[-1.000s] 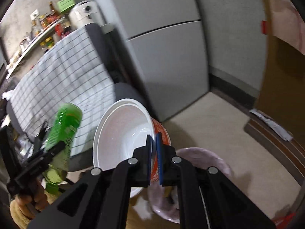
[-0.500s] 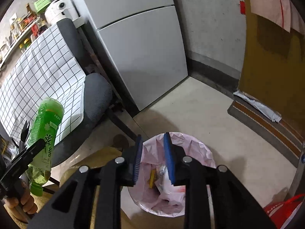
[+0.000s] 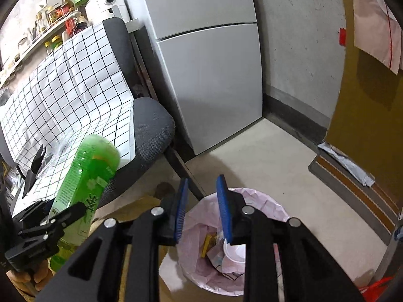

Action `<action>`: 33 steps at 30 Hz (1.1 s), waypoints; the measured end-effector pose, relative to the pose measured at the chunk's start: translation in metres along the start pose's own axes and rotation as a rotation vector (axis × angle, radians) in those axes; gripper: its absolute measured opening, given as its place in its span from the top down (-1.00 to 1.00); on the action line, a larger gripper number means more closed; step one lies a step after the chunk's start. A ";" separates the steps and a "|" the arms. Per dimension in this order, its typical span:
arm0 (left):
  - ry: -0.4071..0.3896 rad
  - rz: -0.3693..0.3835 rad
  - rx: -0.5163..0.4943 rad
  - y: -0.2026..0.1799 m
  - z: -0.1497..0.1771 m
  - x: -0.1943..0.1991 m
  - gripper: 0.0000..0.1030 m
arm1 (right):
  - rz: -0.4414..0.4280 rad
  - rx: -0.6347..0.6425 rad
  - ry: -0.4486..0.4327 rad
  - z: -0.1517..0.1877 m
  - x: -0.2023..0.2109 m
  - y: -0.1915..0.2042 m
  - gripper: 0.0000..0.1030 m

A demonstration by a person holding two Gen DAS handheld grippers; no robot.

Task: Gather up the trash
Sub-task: 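Open the right gripper to drop the cup while the left drops the bottle into the bin, then move both open grippers back over the chair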

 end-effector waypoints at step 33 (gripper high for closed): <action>0.031 -0.152 0.056 0.033 0.014 0.001 -0.53 | -0.013 0.035 0.022 0.007 -0.006 0.007 0.42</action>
Point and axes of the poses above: each gripper's, at about its wrist camera, not at the fingertips, and x roughly against the way its jaws point, y to its left, z to its underside, the point moved 7 cm from there along -x, roughly the way its jaws point, and after that the axes turned 3 degrees about x, right-handed, at the moved point
